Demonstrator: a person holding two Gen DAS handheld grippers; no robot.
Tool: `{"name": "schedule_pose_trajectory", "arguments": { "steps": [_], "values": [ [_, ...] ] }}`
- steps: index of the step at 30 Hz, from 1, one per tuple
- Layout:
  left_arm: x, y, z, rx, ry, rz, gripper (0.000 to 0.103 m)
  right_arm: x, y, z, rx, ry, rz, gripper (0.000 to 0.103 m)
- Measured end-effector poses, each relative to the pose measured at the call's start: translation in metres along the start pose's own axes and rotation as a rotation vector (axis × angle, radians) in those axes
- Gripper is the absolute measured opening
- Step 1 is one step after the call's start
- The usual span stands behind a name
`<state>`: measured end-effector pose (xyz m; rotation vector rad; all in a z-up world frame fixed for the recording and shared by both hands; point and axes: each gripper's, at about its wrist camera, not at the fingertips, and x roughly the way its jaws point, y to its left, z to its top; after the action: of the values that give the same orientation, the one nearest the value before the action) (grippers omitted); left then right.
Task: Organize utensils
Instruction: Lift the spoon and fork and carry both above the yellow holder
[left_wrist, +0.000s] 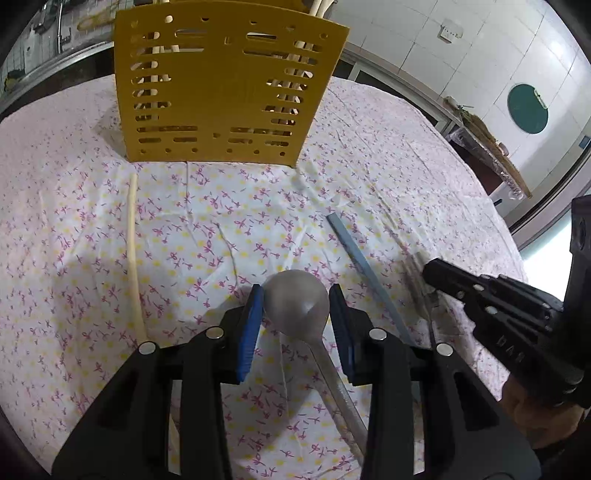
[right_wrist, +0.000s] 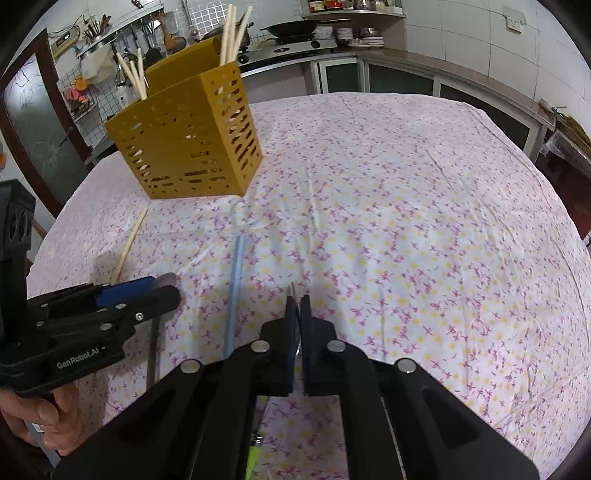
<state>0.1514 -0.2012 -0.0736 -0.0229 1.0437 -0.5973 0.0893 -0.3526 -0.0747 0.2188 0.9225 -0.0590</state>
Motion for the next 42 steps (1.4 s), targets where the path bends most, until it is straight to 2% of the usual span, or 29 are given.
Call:
{"name": "schedule_pose_trajectory", "arguments": {
  "steps": [2, 5, 8, 11, 20, 26, 35, 42],
  "values": [
    [0.0, -0.003, 0.0, 0.003, -0.002, -0.012, 0.035, 0.004, 0.002, -0.001, -0.001, 0.015, 0.0, 0.003],
    [0.007, -0.01, -0.003, 0.03, 0.01, 0.018, 0.035, 0.014, 0.005, -0.004, -0.011, 0.043, -0.019, 0.003],
    [0.008, -0.012, -0.004, 0.036, 0.005, 0.022, 0.035, 0.011, 0.003, -0.004, 0.005, 0.026, -0.021, 0.003],
    [0.002, -0.011, -0.002, 0.037, -0.013, 0.01, 0.035, -0.004, -0.001, 0.002, 0.027, -0.031, -0.024, 0.003],
    [-0.054, -0.013, 0.022, 0.092, -0.187, 0.049, 0.035, -0.067, 0.008, 0.037, -0.026, -0.264, -0.066, 0.003],
    [-0.08, -0.009, 0.03, 0.113, -0.287, 0.091, 0.035, -0.089, 0.022, 0.05, -0.07, -0.339, -0.091, 0.003],
    [-0.1, 0.002, 0.049, 0.105, -0.354, 0.105, 0.035, -0.103, 0.034, 0.065, -0.087, -0.4, -0.087, 0.003],
    [-0.144, 0.002, 0.095, 0.138, -0.486, 0.154, 0.035, -0.127, 0.057, 0.111, -0.141, -0.518, -0.078, 0.003]
  ]
}}
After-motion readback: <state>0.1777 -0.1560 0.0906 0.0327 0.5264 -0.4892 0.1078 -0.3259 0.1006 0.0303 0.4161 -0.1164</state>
